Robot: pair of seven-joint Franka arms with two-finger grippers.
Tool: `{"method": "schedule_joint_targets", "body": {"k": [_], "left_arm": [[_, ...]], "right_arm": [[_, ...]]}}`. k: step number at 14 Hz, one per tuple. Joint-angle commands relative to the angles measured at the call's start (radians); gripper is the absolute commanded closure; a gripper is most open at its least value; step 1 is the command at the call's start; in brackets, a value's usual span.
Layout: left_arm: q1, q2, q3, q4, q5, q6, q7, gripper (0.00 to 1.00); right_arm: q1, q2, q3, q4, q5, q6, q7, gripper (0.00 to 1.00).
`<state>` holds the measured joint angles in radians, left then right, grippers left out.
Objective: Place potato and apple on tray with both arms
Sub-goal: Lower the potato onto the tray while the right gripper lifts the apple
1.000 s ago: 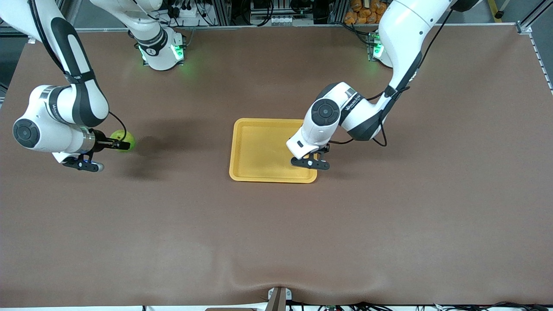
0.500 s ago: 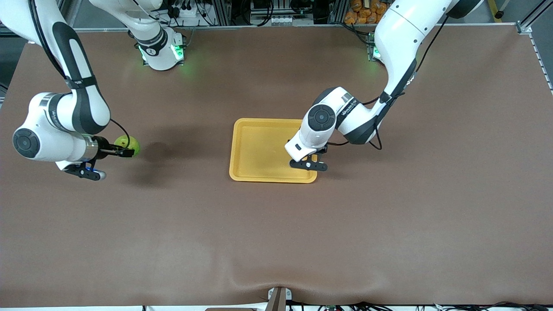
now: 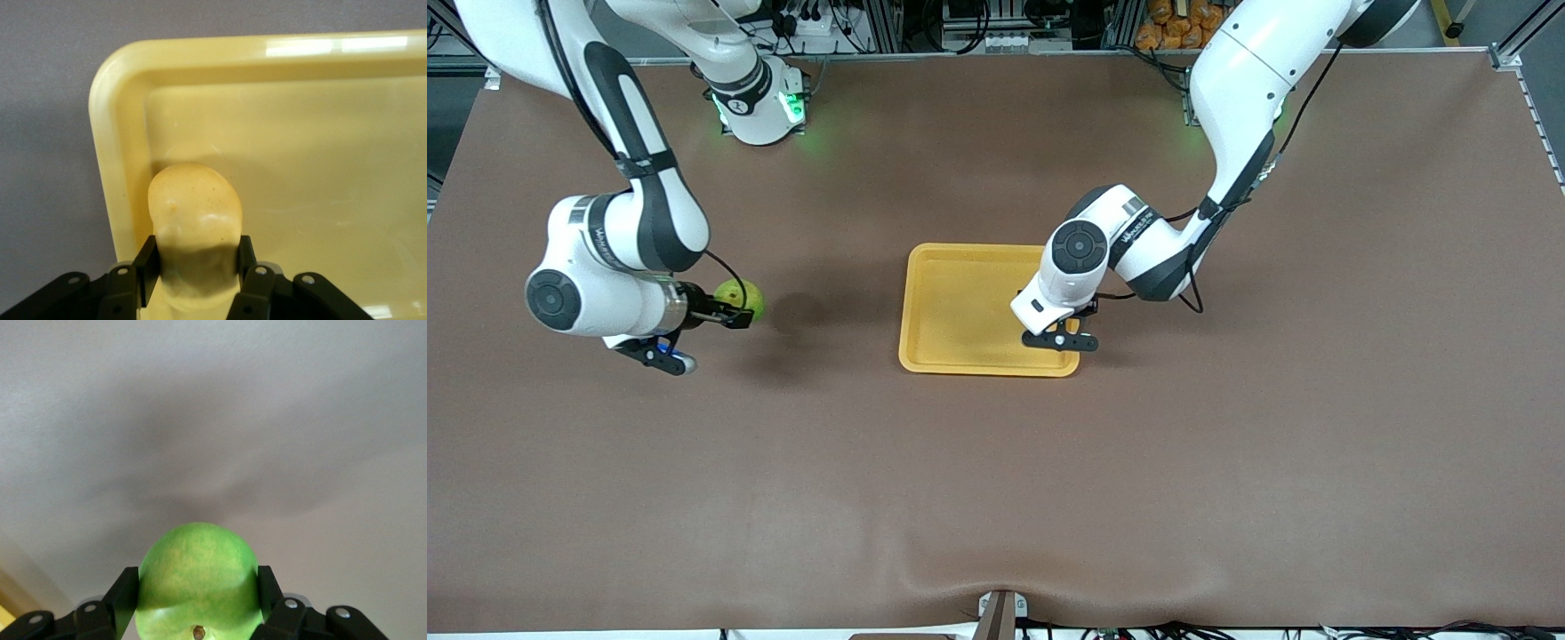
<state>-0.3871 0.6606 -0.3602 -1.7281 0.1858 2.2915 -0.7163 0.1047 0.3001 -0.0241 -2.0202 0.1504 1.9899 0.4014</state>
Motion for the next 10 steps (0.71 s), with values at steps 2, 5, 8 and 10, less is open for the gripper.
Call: {"method": "schedule_joint_targets", "body": {"k": [2, 5, 8, 10], "left_arm": [[-0.015, 0.02, 0.009, 0.038, 0.061, -0.021, -0.04, 0.0], [-0.012, 0.011, 0.009, 0.045, 0.072, -0.023, -0.046, 0.0], [0.001, -0.013, 0.009, 0.058, 0.063, -0.023, -0.066, 0.0], [0.014, -0.036, 0.009, 0.058, 0.061, -0.035, -0.065, 0.0]], "right_arm": [[0.07, 0.027, -0.008, 0.024, 0.104, -0.014, 0.079, 1.0], [0.128, 0.04, -0.01, 0.024, 0.182, 0.009, 0.144, 1.0], [0.176, 0.048, -0.01, 0.031, 0.182, 0.036, 0.215, 1.0], [0.199, 0.054, -0.01, 0.047, 0.182, 0.038, 0.263, 1.0]]}}
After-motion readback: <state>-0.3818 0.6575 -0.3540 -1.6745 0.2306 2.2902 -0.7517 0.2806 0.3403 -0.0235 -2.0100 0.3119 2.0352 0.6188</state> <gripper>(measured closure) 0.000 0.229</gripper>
